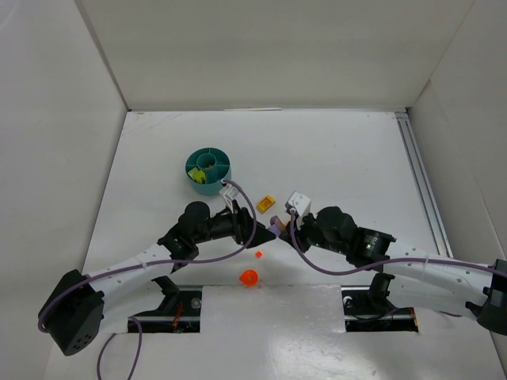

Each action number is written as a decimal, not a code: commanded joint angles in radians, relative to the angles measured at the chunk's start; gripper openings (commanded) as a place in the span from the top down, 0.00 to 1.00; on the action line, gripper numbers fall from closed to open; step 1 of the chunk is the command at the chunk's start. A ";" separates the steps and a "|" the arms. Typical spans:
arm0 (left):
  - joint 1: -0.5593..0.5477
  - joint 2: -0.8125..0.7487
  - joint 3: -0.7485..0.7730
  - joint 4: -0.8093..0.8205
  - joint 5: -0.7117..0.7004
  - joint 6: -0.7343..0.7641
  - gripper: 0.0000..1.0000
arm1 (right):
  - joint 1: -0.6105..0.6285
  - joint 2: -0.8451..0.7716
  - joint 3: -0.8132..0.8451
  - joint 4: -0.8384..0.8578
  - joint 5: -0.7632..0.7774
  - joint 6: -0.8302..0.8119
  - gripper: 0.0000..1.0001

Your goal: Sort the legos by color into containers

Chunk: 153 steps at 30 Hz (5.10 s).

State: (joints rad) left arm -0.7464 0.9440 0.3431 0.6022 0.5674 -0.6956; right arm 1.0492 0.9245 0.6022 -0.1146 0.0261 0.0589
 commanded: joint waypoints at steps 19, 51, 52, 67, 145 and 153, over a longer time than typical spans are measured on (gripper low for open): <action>-0.028 0.079 0.082 0.061 -0.090 -0.042 0.90 | 0.011 0.045 0.065 0.107 -0.020 -0.033 1.00; 0.152 -0.067 0.394 -0.627 -0.778 0.054 1.00 | -0.074 0.162 0.303 -0.200 0.483 -0.067 1.00; 0.182 -0.044 0.416 -0.605 -0.743 0.079 1.00 | -0.096 0.171 0.303 -0.200 0.466 -0.067 1.00; 0.403 0.393 0.664 -0.424 -0.597 0.258 1.00 | -0.288 0.172 0.254 -0.091 0.232 -0.185 1.00; 0.460 0.639 0.878 -0.590 -0.497 0.458 0.31 | -0.469 0.228 0.221 -0.045 -0.075 -0.293 1.00; 0.469 0.423 0.834 -0.597 -0.523 0.409 0.00 | -0.384 0.453 0.456 0.033 -0.206 -0.373 1.00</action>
State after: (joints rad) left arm -0.2859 1.5074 1.1774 -0.0116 0.0620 -0.2539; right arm 0.6342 1.3102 0.9436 -0.1860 -0.1123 -0.2741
